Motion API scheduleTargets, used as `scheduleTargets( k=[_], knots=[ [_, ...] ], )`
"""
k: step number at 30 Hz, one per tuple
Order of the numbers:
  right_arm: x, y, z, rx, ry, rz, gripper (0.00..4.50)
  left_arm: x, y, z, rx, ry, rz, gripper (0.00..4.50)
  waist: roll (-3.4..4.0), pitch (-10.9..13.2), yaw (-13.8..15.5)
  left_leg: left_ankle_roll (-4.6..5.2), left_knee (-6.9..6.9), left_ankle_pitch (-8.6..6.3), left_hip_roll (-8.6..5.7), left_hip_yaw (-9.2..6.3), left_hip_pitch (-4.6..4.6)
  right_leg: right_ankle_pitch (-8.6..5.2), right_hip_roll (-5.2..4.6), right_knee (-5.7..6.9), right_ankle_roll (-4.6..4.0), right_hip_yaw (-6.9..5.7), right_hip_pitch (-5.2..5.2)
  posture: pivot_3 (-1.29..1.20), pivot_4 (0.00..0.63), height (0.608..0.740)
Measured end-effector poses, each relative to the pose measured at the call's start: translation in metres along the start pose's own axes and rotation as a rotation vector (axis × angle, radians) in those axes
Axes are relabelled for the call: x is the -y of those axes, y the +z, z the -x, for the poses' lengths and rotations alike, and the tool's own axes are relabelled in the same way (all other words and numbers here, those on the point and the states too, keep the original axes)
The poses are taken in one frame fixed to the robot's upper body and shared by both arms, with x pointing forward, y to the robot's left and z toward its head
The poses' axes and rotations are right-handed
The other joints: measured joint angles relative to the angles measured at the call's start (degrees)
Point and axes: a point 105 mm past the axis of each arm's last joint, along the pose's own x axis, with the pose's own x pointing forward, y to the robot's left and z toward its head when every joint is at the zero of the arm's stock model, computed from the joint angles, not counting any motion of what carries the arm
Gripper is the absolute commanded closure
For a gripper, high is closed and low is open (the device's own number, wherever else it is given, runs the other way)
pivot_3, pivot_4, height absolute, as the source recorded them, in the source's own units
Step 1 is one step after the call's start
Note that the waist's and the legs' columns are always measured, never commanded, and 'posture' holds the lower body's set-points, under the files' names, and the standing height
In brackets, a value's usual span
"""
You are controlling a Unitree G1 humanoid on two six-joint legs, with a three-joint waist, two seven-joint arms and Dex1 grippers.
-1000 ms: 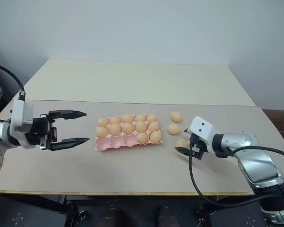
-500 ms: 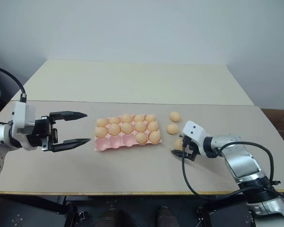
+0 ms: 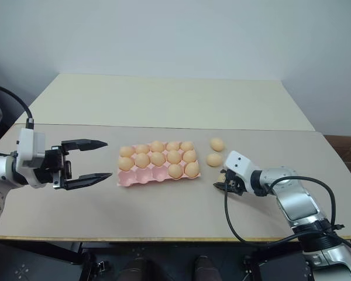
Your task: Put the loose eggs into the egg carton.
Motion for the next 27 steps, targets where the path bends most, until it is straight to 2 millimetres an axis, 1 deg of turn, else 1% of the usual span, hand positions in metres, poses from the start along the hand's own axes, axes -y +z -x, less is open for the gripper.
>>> scheduleTargets(
  k=[2, 3, 5, 8, 11, 13, 15, 18, 21, 23, 26, 27],
  knots=[
    [0.0, 0.008, 0.004, 0.023, -0.009, 0.022, 1.87, 0.0, 0.0, 0.0, -0.004, 0.002, -0.001, 0.58, 0.0, 0.0, 0.0, 0.0, 0.0, 0.0, 0.0, 0.01, 0.0, 0.0, 0.0, 0.0, 0.0, 0.01, -0.01, 0.0, 0.15, 0.74],
    [-0.001, 0.016, 0.006, 0.04, -0.006, 0.039, 1.87, 0.0, -0.001, 0.002, -0.008, 0.006, -0.002, 0.58, 0.0, 0.0, -0.03, 0.0, 0.0, 0.0, 0.01, 0.01, 0.01, 0.0, 0.0, 0.01, 0.0, 0.01, -0.01, 0.0, 0.15, 0.74],
    [-0.001, 0.033, 0.008, 0.082, -0.003, 0.075, 1.87, -0.001, -0.004, 0.006, -0.031, 0.024, 0.003, 0.58, 0.01, 0.01, -0.35, 0.0, -0.02, 0.0, 0.04, 0.07, 0.01, 0.0, 0.0, 0.03, 0.0, 0.04, -0.09, 0.0, 0.15, 0.74],
    [-0.003, 0.066, 0.008, 0.168, 0.003, 0.133, 1.87, -0.002, -0.014, 0.015, -0.076, 0.061, 0.025, 0.58, 0.01, 0.01, -0.55, 0.0, -0.08, 0.0, 0.07, 0.11, 0.02, 0.01, 0.03, 0.07, -0.02, 0.05, -0.19, 0.0, 0.15, 0.74],
    [-0.012, 0.102, -0.006, 0.282, 0.044, 0.171, 1.87, 0.001, -0.024, 0.022, -0.113, 0.089, 0.055, 0.58, 0.01, 0.01, -0.51, -0.01, -0.14, 0.0, 0.1, 0.14, -0.02, 0.02, 0.05, 0.09, -0.05, 0.05, -0.3, 0.0, 0.15, 0.74],
    [-0.022, 0.116, -0.018, 0.325, 0.083, 0.18, 1.87, 0.001, -0.027, 0.027, -0.125, 0.109, 0.062, 0.58, 0.01, 0.01, -0.34, -0.01, -0.17, 0.0, 0.09, 0.17, -0.05, 0.05, 0.04, 0.09, -0.09, 0.06, -0.36, 0.0, 0.15, 0.74],
    [-0.031, 0.128, -0.032, 0.356, 0.123, 0.19, 1.87, 0.002, -0.029, 0.031, -0.141, 0.129, 0.065, 0.58, 0.02, 0.01, -0.25, -0.01, -0.18, 0.01, 0.08, 0.19, -0.09, 0.23, 0.02, 0.08, -0.38, 0.06, -0.39, 0.0, 0.15, 0.74],
    [-0.044, 0.137, -0.052, 0.377, 0.175, 0.201, 1.87, 0.004, -0.032, 0.035, -0.163, 0.145, 0.072, 0.58, 0.02, 0.01, 0.03, -0.02, -0.19, 0.01, 0.07, 0.19, -0.14, 0.26, 0.0, 0.07, -0.44, 0.03, -0.4, 0.0, 0.15, 0.74],
    [-0.052, 0.137, -0.069, 0.369, 0.196, 0.207, 1.87, 0.006, -0.03, 0.036, -0.169, 0.157, 0.061, 0.58, 0.02, 0.01, 0.07, -0.02, -0.19, 0.02, 0.05, 0.19, -0.15, 0.27, -0.04, 0.06, -0.46, 0.02, -0.4, 0.0, 0.15, 0.74],
    [-0.052, 0.135, -0.074, 0.365, 0.198, 0.206, 1.87, 0.007, -0.028, 0.038, -0.173, 0.163, 0.051, 0.58, 0.02, 0.01, -0.02, -0.03, -0.19, 0.02, 0.05, 0.2, -0.15, 0.27, -0.04, 0.06, -0.46, 0.03, -0.41, 0.0, 0.15, 0.74],
    [-0.052, 0.136, -0.076, 0.376, 0.201, 0.205, 1.87, 0.01, -0.028, 0.038, -0.179, 0.166, 0.05, 0.58, 0.02, 0.01, -0.16, -0.03, -0.23, 0.02, 0.09, 0.21, -0.13, 0.28, 0.01, 0.08, -0.47, 0.02, -0.43, 0.0, 0.15, 0.74],
    [-0.053, 0.139, -0.077, 0.389, 0.205, 0.21, 1.59, 0.01, -0.027, 0.038, -0.18, 0.167, 0.048, 0.58, 0.02, 0.01, -0.17, -0.04, -0.26, 0.03, 0.1, 0.21, -0.1, 0.28, 0.02, 0.1, -0.48, 0.02, -0.44, 0.0, 0.15, 0.74]
  ],
)
